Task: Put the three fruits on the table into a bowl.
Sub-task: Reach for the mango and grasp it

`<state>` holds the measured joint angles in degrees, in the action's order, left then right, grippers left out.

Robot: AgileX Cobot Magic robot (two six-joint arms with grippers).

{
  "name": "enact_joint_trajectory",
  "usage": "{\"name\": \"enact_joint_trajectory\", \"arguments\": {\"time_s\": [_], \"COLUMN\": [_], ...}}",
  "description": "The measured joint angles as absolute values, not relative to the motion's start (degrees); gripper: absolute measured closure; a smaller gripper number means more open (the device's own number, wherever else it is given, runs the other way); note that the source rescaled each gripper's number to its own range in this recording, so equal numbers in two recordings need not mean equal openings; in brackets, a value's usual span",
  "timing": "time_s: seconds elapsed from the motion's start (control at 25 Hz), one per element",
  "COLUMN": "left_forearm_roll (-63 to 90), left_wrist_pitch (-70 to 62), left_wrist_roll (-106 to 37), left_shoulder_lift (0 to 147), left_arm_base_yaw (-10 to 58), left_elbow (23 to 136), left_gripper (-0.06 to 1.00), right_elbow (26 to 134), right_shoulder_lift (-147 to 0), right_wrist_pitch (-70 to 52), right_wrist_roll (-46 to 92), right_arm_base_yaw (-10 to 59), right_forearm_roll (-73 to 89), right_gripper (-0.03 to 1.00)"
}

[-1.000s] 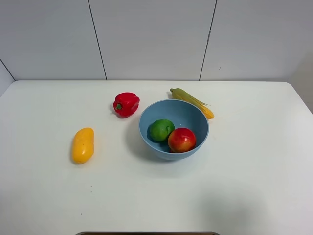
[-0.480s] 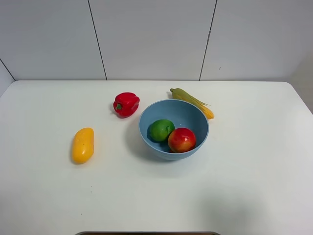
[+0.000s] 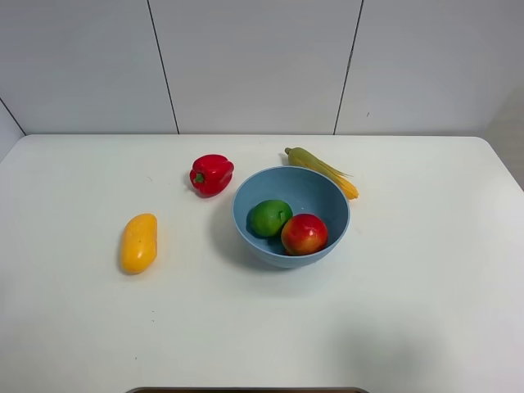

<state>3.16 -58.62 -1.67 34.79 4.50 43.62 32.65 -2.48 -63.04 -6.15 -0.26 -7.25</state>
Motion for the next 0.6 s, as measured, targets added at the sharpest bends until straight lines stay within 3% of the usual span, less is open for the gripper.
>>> {"name": "enact_joint_trajectory", "arguments": {"time_s": [0.32,0.6], "left_forearm_roll": [8.21,11.49], "left_wrist_pitch": [-59.52,-58.93], "left_wrist_roll": [-4.28,-4.48], "left_shoulder_lift": [69.70,86.35], "left_arm_base_yaw": [4.44,7.67], "left_elbow": [62.71,66.63], "left_gripper": [0.08,0.08], "right_elbow": [32.65,32.65], "right_shoulder_lift": [-2.48,-2.48], "right_wrist_pitch": [-63.04,-63.04], "right_wrist_roll": [-6.15,-6.15], "right_arm_base_yaw": [-0.26,-0.26], "right_forearm_roll": [-7.25,-7.25], "right_gripper": [0.51,0.51]}}
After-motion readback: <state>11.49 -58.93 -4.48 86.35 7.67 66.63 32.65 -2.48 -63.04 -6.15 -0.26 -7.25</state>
